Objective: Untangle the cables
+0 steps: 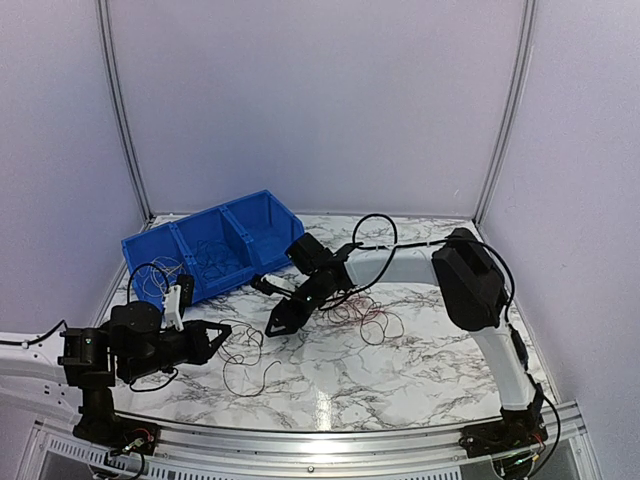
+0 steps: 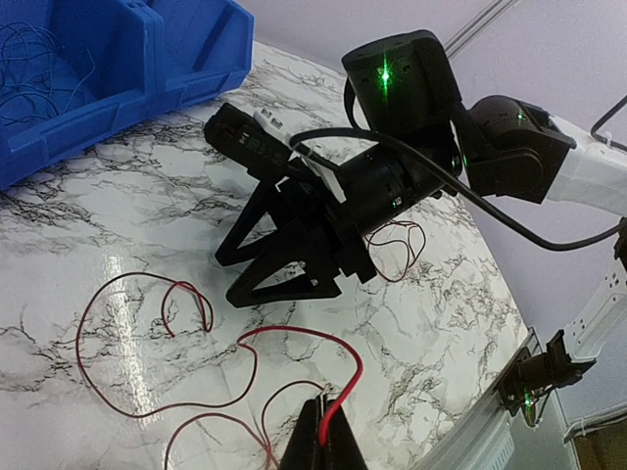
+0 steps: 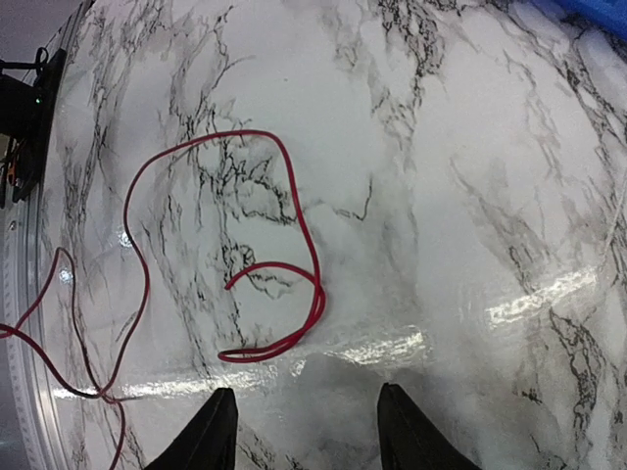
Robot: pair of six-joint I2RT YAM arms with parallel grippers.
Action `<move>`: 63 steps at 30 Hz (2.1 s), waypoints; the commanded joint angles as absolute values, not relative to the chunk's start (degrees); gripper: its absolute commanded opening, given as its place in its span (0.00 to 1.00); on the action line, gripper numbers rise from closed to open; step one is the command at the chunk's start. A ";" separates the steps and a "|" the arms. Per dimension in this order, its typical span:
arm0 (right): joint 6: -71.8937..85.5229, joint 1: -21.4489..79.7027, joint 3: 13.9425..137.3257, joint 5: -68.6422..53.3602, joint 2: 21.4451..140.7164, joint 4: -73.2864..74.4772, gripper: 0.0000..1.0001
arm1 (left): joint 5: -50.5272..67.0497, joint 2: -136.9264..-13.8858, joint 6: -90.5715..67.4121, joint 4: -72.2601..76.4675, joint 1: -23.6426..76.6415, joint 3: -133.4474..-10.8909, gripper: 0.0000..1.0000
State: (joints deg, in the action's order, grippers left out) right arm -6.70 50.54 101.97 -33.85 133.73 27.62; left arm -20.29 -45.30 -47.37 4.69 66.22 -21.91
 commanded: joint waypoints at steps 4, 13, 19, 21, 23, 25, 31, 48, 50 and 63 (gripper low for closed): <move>-2.24 52.36 105.46 -38.19 136.60 28.53 0.49 | -21.96 -45.83 -47.50 6.90 67.58 -22.07 0.00; -0.59 54.62 105.98 -33.28 138.14 29.12 0.43 | -22.28 -45.65 -47.29 7.00 68.27 -22.37 0.00; -0.27 54.62 106.12 -29.12 138.75 29.23 0.21 | -22.50 -45.08 -47.44 6.86 69.03 -22.19 0.00; -0.31 54.66 106.46 -28.39 138.96 29.23 0.19 | -22.43 -44.74 -47.62 6.86 69.15 -22.06 0.00; 1.28 54.67 107.15 -28.92 139.22 29.34 0.19 | -22.26 -44.58 -47.64 6.90 69.38 -21.97 0.00; 1.48 54.66 107.80 -31.29 139.16 29.27 0.23 | -22.24 -44.56 -47.63 6.86 69.56 -21.97 0.00; 2.67 54.67 107.95 -33.76 138.53 28.42 0.34 | -22.23 -45.20 -47.56 6.93 70.11 -22.67 0.00; 3.32 56.69 109.84 -26.46 142.37 30.44 0.08 | -24.25 -49.09 -46.71 8.32 73.21 -24.77 0.00; 2.72 56.44 108.96 -25.81 141.28 30.32 0.00 | -24.72 -48.33 -46.81 7.99 73.29 -24.41 0.00; -4.22 47.89 99.35 -23.64 129.06 27.32 0.00 | -25.35 -37.07 -45.10 0.47 73.48 -22.37 0.21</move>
